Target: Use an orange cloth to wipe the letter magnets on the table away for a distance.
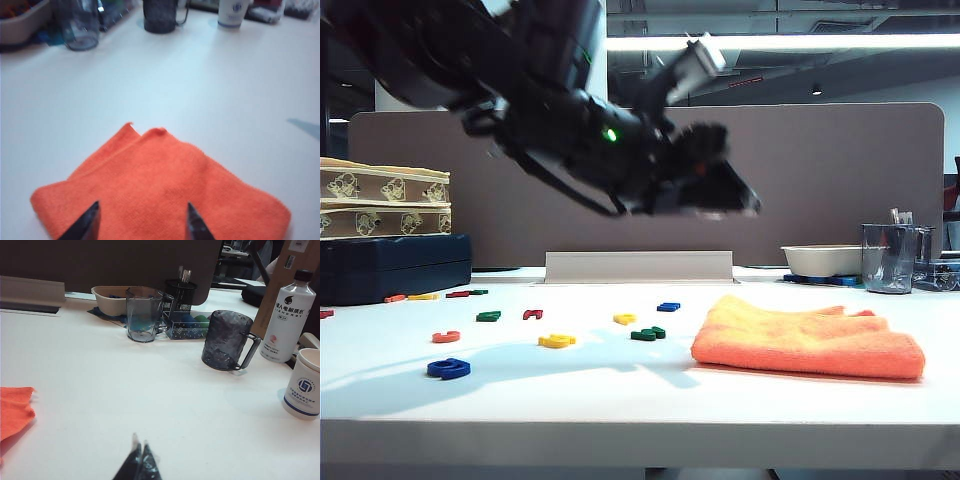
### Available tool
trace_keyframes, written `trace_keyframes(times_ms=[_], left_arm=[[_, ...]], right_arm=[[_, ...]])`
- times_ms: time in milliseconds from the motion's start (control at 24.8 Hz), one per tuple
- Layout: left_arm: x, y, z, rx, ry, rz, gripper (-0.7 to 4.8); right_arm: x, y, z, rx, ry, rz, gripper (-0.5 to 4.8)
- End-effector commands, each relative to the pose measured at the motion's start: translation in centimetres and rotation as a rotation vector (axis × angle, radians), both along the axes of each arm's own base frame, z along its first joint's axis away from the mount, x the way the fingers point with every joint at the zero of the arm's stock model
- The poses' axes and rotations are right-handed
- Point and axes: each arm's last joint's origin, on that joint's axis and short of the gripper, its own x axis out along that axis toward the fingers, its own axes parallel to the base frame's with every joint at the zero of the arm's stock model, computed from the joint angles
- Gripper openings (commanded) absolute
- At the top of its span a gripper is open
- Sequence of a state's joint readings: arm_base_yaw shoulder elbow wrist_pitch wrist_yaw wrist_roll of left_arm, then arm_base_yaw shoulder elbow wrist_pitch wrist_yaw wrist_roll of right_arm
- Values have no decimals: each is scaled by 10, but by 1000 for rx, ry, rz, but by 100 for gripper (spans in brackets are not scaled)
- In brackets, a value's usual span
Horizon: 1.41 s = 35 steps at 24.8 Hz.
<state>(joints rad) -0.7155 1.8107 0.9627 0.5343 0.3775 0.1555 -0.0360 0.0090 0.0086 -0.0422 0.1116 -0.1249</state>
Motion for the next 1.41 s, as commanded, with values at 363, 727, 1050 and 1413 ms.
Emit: trace_keyframes(times_ms=[363, 727, 1050, 1413], left_arm=[[15, -20, -32, 121, 138, -41, 236], [15, -20, -49, 180, 180, -22, 310], [15, -18, -78, 277, 244, 32, 167], [11, -12, -86, 379, 316, 71, -6]], right_arm=[[0, 0, 2, 0, -22, -1, -1], [0, 0, 2, 0, -22, -1, -1], [0, 0, 2, 0, -22, -1, -1], [0, 0, 2, 0, -22, -1, -1]])
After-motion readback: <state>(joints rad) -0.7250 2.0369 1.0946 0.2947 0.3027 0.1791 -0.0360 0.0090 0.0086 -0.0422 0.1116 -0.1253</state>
